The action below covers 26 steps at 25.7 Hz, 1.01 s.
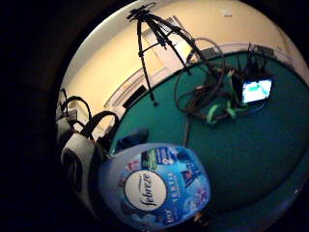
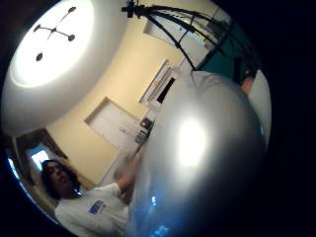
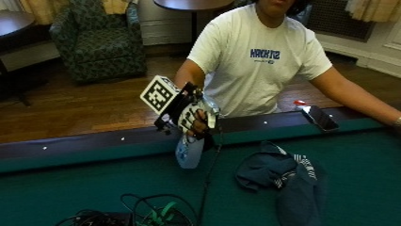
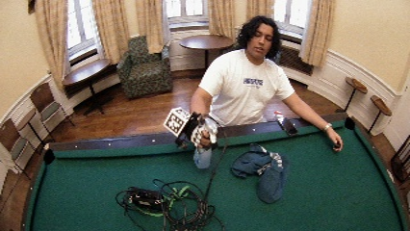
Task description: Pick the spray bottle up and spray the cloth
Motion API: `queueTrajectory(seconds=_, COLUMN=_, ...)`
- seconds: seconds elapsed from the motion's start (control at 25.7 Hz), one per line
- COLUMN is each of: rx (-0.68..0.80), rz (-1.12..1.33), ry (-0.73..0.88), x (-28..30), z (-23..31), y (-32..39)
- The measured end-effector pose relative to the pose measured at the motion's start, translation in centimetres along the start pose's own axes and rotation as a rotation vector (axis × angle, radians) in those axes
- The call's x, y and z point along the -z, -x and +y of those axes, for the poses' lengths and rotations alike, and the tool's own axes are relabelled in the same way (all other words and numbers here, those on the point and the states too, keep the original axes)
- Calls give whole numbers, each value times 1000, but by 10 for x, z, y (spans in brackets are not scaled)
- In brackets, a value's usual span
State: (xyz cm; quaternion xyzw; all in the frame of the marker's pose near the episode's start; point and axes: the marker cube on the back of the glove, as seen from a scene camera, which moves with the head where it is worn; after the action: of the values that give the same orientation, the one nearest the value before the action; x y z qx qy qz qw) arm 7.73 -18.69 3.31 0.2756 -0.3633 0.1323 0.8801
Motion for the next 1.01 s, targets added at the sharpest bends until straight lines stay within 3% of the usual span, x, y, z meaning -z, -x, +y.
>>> queueTrajectory(seconds=0.47, rx=209, rz=299, ry=-47, x=63, z=-72, y=81)
queueTrajectory(seconds=1.01, rx=599, rz=675, ry=58, x=-28, z=-78, y=135)
